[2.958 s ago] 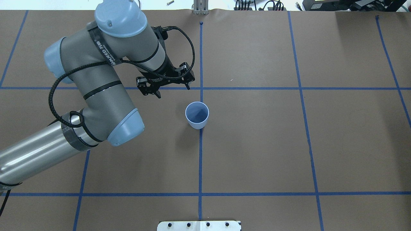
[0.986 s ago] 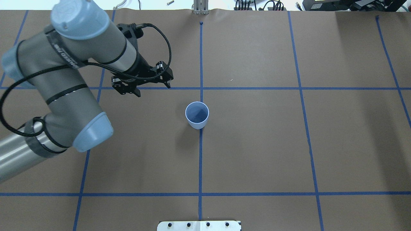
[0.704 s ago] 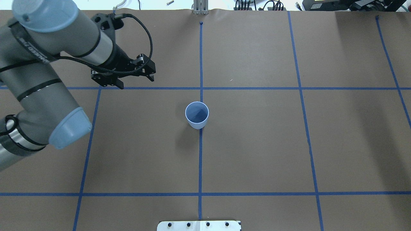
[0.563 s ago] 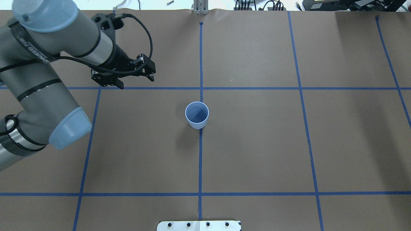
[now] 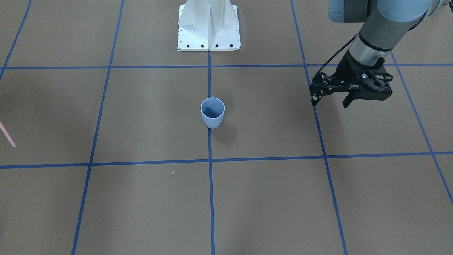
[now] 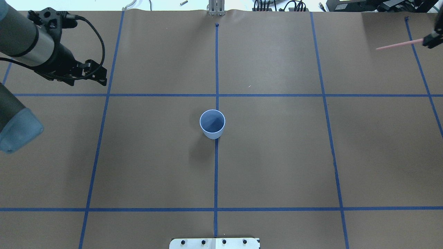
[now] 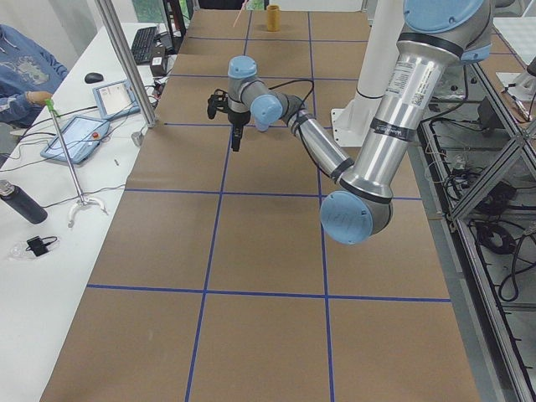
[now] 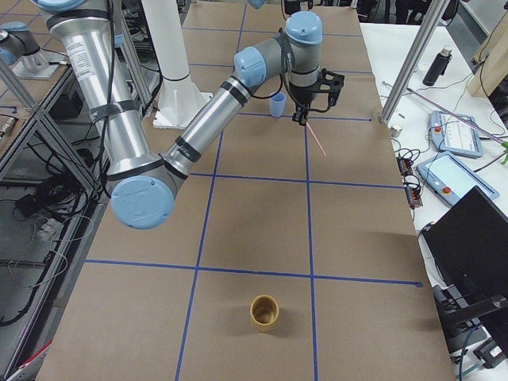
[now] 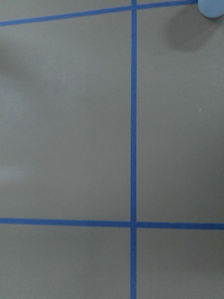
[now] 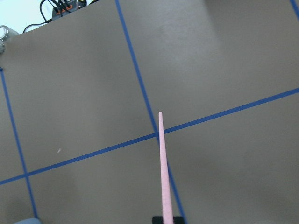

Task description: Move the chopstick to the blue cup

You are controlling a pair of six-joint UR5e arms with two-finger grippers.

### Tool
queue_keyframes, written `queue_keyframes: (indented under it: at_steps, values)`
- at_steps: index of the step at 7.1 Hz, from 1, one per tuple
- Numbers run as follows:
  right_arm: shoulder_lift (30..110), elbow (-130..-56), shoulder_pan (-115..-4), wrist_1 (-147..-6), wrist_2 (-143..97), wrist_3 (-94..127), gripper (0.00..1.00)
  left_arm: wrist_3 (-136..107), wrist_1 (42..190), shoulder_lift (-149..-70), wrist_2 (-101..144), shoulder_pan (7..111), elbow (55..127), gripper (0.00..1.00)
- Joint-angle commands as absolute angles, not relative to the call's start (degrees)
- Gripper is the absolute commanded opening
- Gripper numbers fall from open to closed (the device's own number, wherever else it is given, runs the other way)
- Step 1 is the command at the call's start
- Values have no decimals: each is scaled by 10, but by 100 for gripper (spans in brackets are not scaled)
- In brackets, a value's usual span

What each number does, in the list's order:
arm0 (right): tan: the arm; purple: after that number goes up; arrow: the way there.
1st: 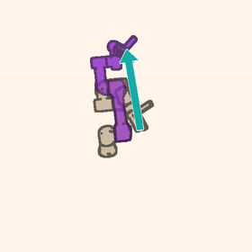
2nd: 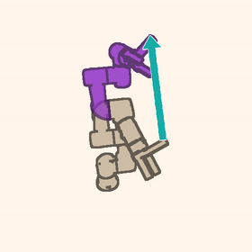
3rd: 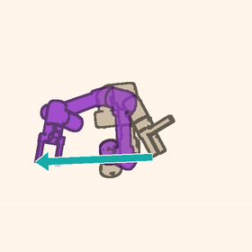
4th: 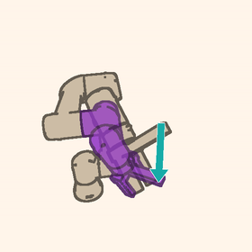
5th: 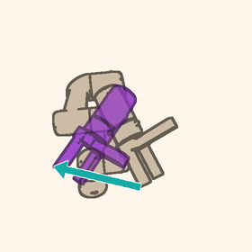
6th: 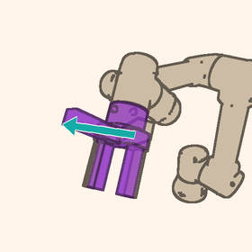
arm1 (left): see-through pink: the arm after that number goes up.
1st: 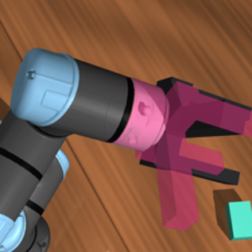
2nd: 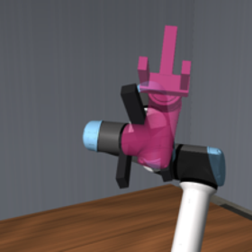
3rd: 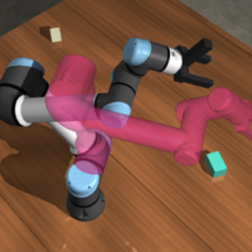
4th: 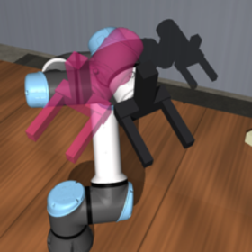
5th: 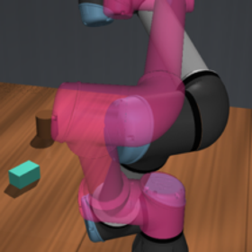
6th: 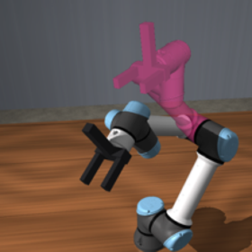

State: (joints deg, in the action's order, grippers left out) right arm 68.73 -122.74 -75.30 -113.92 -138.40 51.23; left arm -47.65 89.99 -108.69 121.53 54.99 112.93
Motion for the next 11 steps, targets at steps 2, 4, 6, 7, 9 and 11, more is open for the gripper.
queue_keyframes:
  at_steps: [2,4,6,7,9,11]
  values:
    - [532,-1214,-577,-1128,-1382,774,0,-393,904,-1023,1211,577,1123,98]
    - [498,-1137,-492,-972,-1378,911,0,-397,911,-1020,1208,580,1121,98]
    - [457,-1060,-455,-920,-1376,931,0,-396,911,-1020,1211,588,1118,98]
    - [456,-1049,-440,-919,-1375,928,0,-398,911,-1020,1213,588,1118,98]
    - [454,-1036,-433,-919,-1376,925,0,-400,911,-1021,1215,589,1121,98]
    - [461,-1037,-424,-920,-1375,925,0,-400,911,-1020,1215,589,1122,98]
